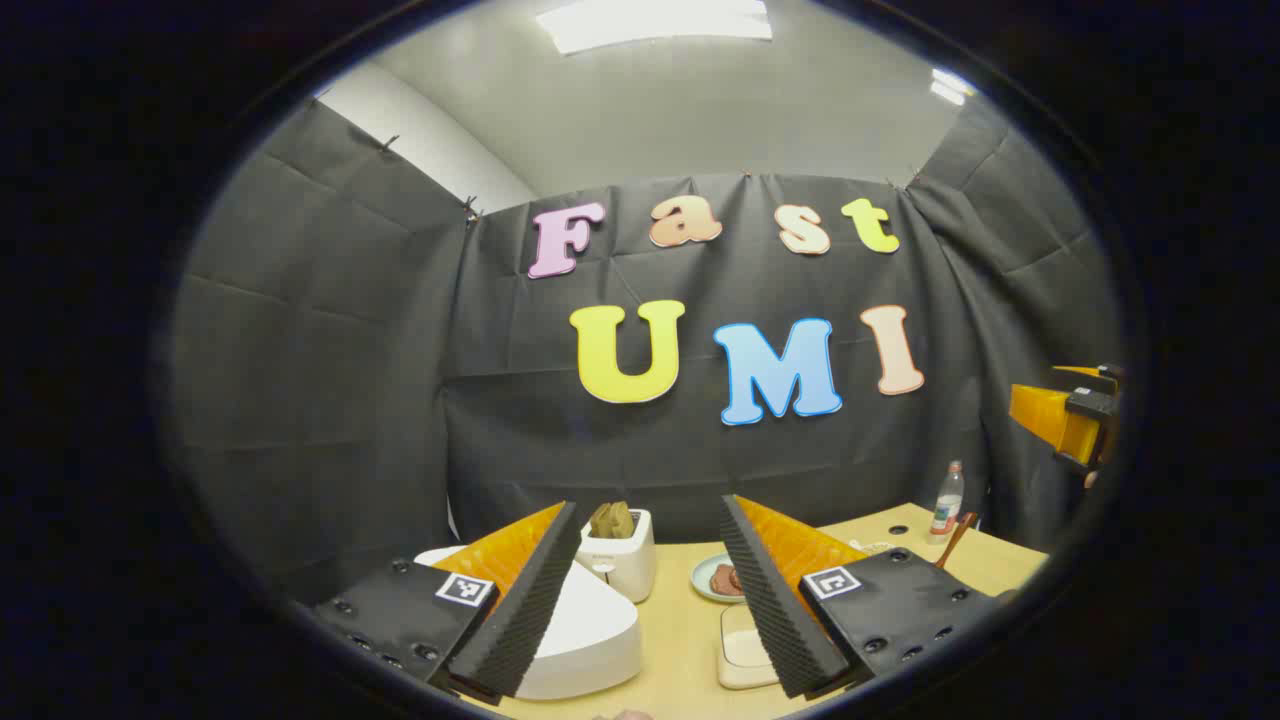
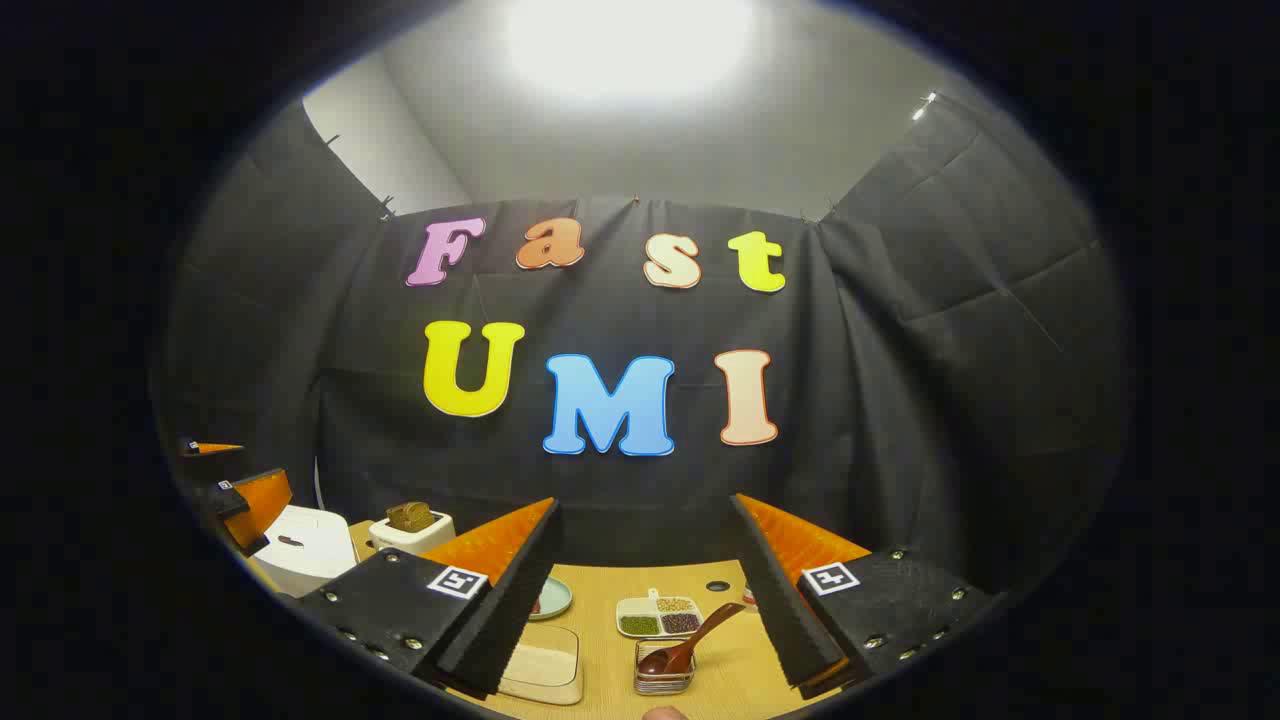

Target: Close the left gripper, press the button to open the rice cooker; take a wooden spoon from the chopstick holder with the right hand, scoop a spoonful of rice and pour it into the rice cooker, then put the wooden spoon back into the chopstick holder.

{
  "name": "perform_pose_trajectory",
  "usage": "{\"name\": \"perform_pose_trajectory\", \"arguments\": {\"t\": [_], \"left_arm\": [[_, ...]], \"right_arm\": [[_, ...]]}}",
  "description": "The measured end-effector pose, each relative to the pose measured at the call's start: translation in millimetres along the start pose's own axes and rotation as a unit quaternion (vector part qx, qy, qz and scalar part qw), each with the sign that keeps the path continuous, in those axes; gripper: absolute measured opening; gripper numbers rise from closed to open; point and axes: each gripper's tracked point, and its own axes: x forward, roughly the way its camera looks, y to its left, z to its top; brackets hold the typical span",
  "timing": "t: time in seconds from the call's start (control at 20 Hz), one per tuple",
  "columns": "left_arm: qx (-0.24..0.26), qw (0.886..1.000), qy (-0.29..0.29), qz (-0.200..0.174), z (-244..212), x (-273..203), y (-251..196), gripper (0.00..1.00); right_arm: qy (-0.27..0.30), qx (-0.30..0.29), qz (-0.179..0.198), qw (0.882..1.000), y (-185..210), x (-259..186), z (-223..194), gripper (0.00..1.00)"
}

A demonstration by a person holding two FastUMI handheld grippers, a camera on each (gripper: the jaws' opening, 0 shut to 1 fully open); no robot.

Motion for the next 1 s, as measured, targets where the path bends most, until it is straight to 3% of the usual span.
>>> {"name": "perform_pose_trajectory", "arguments": {"t": [0.15,0.35,0.65,1.0], "left_arm": [[0.003,1.0,0.002,0.002,-1,2,-1,0.92],[0.005,1.0,0.004,0.005,-2,5,1,1.0],[0.006,1.0,0.004,0.007,-1,6,4,0.92],[0.009,1.0,0.003,0.012,-2,11,9,0.93]], "right_arm": [[0.002,0.001,0.002,1.0,0,3,-1,0.99],[0.005,0.0,0.003,1.0,0,4,-4,0.99],[0.007,0.0,0.002,1.0,0,5,-6,0.99],[0.007,0.001,0.001,1.0,0,5,-6,0.99]]}}
